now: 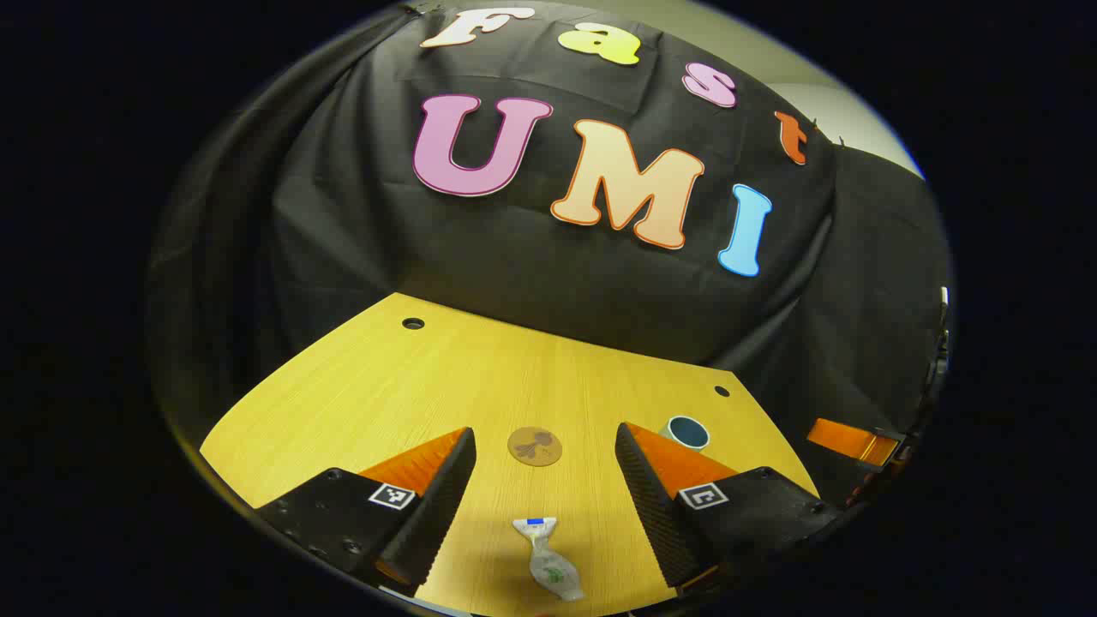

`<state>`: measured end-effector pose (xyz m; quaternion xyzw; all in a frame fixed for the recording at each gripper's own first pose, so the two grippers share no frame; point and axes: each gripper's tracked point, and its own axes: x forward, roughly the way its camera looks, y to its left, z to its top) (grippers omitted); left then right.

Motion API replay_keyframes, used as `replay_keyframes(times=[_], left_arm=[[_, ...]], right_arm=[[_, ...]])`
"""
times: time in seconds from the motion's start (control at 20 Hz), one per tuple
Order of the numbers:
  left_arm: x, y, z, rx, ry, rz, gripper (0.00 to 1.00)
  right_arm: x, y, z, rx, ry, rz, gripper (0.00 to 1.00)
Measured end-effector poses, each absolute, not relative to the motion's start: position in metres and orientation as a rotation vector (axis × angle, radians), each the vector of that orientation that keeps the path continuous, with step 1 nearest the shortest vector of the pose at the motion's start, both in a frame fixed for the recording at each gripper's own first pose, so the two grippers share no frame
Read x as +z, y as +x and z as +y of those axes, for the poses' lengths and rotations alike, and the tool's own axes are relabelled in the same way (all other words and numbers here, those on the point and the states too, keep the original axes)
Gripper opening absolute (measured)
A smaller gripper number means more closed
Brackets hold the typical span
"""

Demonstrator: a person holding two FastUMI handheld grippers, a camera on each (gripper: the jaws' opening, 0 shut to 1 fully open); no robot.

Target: Put the toothbrush and toothpaste on the desktop into the cup, then pick up the cup and place it on the coaster on the desktop.

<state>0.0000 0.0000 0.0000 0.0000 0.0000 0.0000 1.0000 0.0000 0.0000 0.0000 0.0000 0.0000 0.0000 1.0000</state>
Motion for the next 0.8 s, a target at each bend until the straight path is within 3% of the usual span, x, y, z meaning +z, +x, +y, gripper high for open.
replay_keyframes(times=[0.15,0.2,0.4,0.45,0.5,0.65,0.7,0.8], left_arm=[[-0.005,0.005,0.002,0.022,-0.024,0.012,0.95],[-0.008,0.004,0.004,0.026,-0.031,0.019,0.95],[-0.014,0.003,0.008,0.037,-0.048,0.033,0.95],[-0.018,0.002,0.007,0.035,-0.045,0.041,0.95],[-0.022,0.000,0.008,0.036,-0.039,0.053,0.95],[-0.030,0.000,0.007,0.033,-0.026,0.078,0.95],[-0.032,0.000,0.005,0.030,-0.025,0.087,0.95],[-0.040,-0.002,0.006,0.031,-0.019,0.108,0.95]], right_arm=[[0.001,0.000,0.000,0.004,-0.002,0.003,0.94],[0.000,0.000,-0.001,0.001,-0.003,0.007,0.98],[-0.009,0.000,-0.004,-0.005,-0.006,0.038,0.98],[-0.012,0.000,-0.003,-0.006,-0.009,0.044,0.94],[-0.014,0.001,-0.003,-0.007,-0.011,0.053,0.98],[-0.024,0.004,-0.005,-0.020,-0.014,0.091,0.98],[-0.028,0.005,-0.005,-0.022,-0.013,0.107,0.94],[-0.037,0.009,-0.003,-0.016,-0.009,0.146,0.99]])
